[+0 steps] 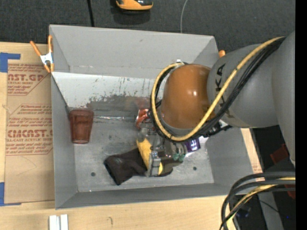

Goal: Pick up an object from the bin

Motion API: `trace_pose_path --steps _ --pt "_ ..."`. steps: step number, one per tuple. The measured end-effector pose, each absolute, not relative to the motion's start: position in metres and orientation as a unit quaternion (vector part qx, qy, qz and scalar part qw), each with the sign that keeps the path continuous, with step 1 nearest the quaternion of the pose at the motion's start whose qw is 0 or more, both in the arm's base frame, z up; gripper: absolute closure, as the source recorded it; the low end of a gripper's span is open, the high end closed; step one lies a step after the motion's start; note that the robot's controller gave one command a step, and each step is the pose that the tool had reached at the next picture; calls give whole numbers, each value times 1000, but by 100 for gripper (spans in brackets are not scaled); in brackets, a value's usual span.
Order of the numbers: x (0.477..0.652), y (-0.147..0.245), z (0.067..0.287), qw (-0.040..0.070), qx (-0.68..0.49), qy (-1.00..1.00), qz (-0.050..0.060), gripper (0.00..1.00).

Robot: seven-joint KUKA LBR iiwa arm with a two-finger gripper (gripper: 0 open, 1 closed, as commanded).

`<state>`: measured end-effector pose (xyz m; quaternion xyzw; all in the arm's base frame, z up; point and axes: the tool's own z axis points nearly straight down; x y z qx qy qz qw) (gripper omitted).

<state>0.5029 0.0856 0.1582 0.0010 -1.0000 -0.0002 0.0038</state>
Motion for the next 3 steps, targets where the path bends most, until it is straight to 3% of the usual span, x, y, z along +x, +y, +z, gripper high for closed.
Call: trace_pose_path --steps 1,2,3 --pt "505 85 163 0 0 -1000 -1 0" --pt "504 84 126 -3 41 -999 0 0" --pt "501 83 71 -3 64 -998 -1 100"
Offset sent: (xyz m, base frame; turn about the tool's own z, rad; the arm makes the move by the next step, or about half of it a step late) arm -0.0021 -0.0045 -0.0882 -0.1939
